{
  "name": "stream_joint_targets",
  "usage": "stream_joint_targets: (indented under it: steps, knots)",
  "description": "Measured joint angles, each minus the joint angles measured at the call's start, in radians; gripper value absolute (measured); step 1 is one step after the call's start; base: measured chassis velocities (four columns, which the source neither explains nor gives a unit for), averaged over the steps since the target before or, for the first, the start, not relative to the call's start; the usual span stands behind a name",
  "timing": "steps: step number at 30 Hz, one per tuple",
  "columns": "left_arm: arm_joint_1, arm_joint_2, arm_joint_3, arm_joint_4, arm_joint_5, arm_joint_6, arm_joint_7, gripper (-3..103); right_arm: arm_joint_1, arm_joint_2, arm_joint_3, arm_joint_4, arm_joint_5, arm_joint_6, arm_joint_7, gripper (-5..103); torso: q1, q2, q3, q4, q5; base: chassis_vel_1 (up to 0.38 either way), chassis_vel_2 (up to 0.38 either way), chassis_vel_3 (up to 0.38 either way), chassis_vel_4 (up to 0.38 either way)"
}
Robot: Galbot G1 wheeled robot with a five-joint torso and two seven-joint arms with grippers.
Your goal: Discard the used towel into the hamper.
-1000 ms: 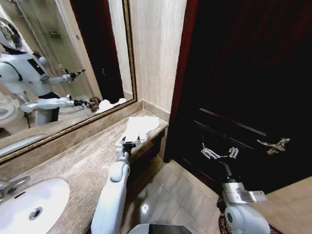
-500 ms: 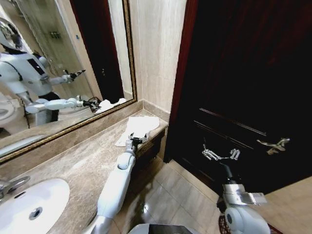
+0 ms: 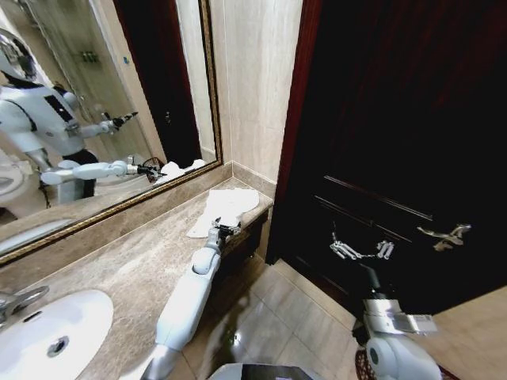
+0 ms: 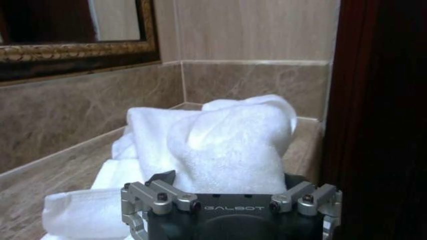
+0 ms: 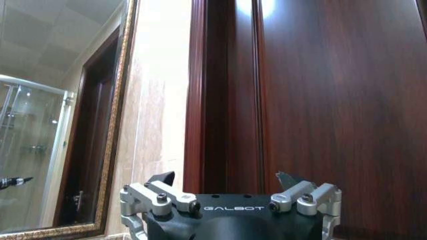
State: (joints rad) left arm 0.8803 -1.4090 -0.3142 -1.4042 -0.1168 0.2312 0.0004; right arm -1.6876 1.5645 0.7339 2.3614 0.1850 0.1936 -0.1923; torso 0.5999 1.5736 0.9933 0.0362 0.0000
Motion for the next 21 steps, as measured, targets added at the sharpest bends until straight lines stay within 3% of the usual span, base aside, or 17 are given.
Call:
stream_joint_targets:
  steps: [8,14,16,21]
  knots:
    - [-0.035,-0.018,-0.037,0.08,-0.001,-0.027,-0.01,85,0.002,0.005,-0.004,-0.01,0.0,0.0,-0.002,100,0.0,0.0,0.0,-0.0001,0.0001,0.0,0.0,0.0,0.0]
    - [-0.038,-0.025,-0.052,0.078,-0.012,-0.034,0.015,58,0.006,0.002,0.005,-0.004,0.004,-0.004,0.0,100,0.0,0.0,0.0,-0.0001,0.0,0.0,0.0,0.0,0.0]
    - [-0.037,-0.024,-0.052,0.076,-0.017,-0.035,0.021,58,0.006,0.001,0.006,-0.004,0.004,-0.004,0.0,100,0.0,0.0,0.0,0.0,0.0,0.0,0.0,0.0,0.0]
    - [-0.027,-0.028,-0.053,0.058,-0.042,-0.037,0.027,31,0.003,0.003,-0.002,-0.009,0.004,0.0,-0.002,100,0.0,0.0,0.0,-0.0001,0.0,0.0,0.0,0.0,0.0]
